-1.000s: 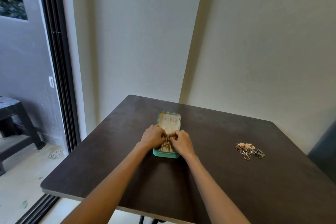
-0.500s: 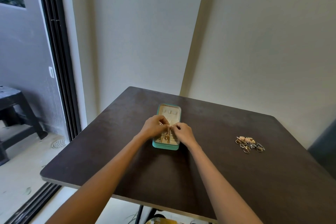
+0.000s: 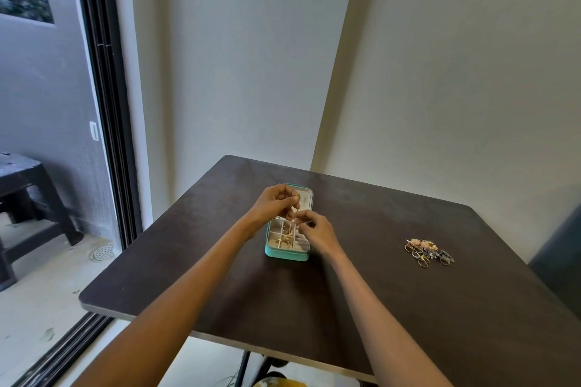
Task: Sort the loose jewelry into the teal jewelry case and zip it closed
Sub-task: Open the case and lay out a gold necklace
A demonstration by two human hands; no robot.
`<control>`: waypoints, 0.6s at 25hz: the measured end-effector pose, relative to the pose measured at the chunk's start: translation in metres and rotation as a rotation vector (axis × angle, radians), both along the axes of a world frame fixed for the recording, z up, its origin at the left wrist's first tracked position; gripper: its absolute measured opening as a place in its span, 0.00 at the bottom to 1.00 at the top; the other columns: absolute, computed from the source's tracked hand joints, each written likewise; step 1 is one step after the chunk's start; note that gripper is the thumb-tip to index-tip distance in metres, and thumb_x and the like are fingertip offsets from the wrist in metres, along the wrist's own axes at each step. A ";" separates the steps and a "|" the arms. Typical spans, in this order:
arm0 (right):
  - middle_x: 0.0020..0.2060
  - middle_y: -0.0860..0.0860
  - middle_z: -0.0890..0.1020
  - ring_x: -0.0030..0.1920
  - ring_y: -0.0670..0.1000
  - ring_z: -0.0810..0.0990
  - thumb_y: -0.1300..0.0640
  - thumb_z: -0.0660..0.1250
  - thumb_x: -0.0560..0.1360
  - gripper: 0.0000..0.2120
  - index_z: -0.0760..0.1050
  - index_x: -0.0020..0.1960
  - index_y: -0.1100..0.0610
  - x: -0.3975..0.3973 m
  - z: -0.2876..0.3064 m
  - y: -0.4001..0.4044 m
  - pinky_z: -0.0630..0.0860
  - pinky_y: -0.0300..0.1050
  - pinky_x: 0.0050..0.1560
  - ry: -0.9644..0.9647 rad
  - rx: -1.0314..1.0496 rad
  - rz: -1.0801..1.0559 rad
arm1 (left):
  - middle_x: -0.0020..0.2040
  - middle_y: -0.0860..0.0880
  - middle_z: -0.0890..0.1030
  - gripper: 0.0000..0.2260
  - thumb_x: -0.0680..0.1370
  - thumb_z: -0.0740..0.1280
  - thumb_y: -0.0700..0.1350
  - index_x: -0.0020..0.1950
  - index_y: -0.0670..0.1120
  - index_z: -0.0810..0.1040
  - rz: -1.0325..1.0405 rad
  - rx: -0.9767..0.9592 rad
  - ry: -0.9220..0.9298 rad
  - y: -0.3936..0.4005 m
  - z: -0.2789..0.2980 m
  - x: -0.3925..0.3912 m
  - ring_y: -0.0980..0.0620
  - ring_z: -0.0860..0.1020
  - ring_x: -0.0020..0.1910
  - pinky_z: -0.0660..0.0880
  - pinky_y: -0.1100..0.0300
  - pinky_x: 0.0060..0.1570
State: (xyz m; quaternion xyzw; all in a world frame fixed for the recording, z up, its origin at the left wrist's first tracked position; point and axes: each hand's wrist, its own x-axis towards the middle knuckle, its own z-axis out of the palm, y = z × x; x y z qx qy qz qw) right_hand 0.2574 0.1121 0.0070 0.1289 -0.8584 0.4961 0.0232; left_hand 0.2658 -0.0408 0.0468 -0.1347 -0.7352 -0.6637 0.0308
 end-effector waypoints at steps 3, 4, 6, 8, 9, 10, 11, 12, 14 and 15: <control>0.42 0.46 0.81 0.42 0.43 0.81 0.63 0.65 0.76 0.07 0.78 0.49 0.54 0.006 0.015 -0.002 0.75 0.31 0.40 -0.021 -0.176 0.035 | 0.40 0.46 0.78 0.04 0.79 0.63 0.39 0.50 0.41 0.77 0.040 -0.045 0.029 0.004 0.010 0.003 0.59 0.74 0.28 0.73 0.69 0.33; 0.42 0.47 0.82 0.41 0.43 0.80 0.61 0.66 0.76 0.05 0.79 0.49 0.55 0.005 0.018 -0.002 0.75 0.32 0.40 -0.031 -0.204 0.033 | 0.39 0.47 0.78 0.05 0.79 0.63 0.39 0.51 0.41 0.77 0.045 -0.053 0.038 0.006 0.015 0.003 0.60 0.73 0.28 0.71 0.69 0.32; 0.42 0.48 0.82 0.42 0.43 0.80 0.58 0.68 0.76 0.04 0.80 0.48 0.57 0.005 0.023 -0.002 0.76 0.34 0.42 -0.023 -0.203 0.028 | 0.35 0.49 0.76 0.05 0.79 0.62 0.39 0.51 0.41 0.77 0.041 -0.056 0.060 0.009 0.026 0.004 0.60 0.70 0.27 0.68 0.70 0.30; 0.43 0.51 0.83 0.44 0.48 0.80 0.58 0.68 0.75 0.03 0.81 0.46 0.56 0.003 0.024 0.000 0.78 0.41 0.46 -0.044 -0.229 -0.006 | 0.34 0.50 0.75 0.04 0.79 0.62 0.39 0.48 0.43 0.77 0.024 -0.065 0.068 0.010 0.035 0.005 0.60 0.69 0.27 0.67 0.71 0.29; 0.43 0.53 0.83 0.44 0.50 0.81 0.59 0.68 0.75 0.03 0.80 0.45 0.55 0.003 0.024 0.001 0.79 0.44 0.48 -0.054 -0.254 -0.020 | 0.34 0.50 0.75 0.05 0.79 0.62 0.39 0.47 0.44 0.77 0.017 -0.067 0.069 0.010 0.039 0.005 0.59 0.69 0.28 0.67 0.70 0.29; 0.44 0.54 0.83 0.44 0.51 0.81 0.59 0.68 0.75 0.03 0.80 0.45 0.55 0.003 0.024 0.003 0.79 0.45 0.49 -0.056 -0.275 -0.025 | 0.34 0.49 0.75 0.06 0.79 0.62 0.39 0.45 0.45 0.76 0.013 -0.066 0.071 0.011 0.041 0.006 0.59 0.69 0.29 0.67 0.70 0.29; 0.44 0.54 0.83 0.44 0.51 0.81 0.60 0.69 0.75 0.02 0.80 0.45 0.54 0.004 0.025 0.005 0.79 0.45 0.49 -0.061 -0.286 -0.024 | 0.34 0.50 0.75 0.06 0.79 0.61 0.39 0.44 0.45 0.76 0.015 -0.052 0.070 0.011 0.042 0.007 0.59 0.69 0.29 0.67 0.70 0.30; 0.44 0.54 0.83 0.44 0.51 0.81 0.60 0.69 0.75 0.02 0.80 0.46 0.55 0.005 0.025 0.006 0.80 0.43 0.47 -0.069 -0.298 -0.025 | 0.34 0.50 0.75 0.07 0.80 0.61 0.39 0.43 0.45 0.75 0.021 -0.015 0.064 0.011 0.042 0.008 0.59 0.68 0.28 0.67 0.69 0.29; 0.42 0.54 0.83 0.41 0.48 0.81 0.61 0.68 0.75 0.04 0.80 0.49 0.58 0.008 0.027 0.007 0.79 0.36 0.42 -0.072 -0.360 -0.051 | 0.31 0.52 0.75 0.09 0.80 0.59 0.39 0.41 0.45 0.73 0.030 0.111 0.053 0.010 0.044 0.008 0.59 0.68 0.25 0.66 0.67 0.28; 0.41 0.53 0.83 0.40 0.47 0.80 0.61 0.67 0.76 0.05 0.80 0.50 0.59 0.009 0.029 0.007 0.79 0.35 0.40 -0.064 -0.417 -0.075 | 0.30 0.52 0.74 0.10 0.80 0.58 0.39 0.40 0.45 0.73 0.028 0.175 0.052 0.010 0.045 0.007 0.59 0.67 0.25 0.65 0.67 0.28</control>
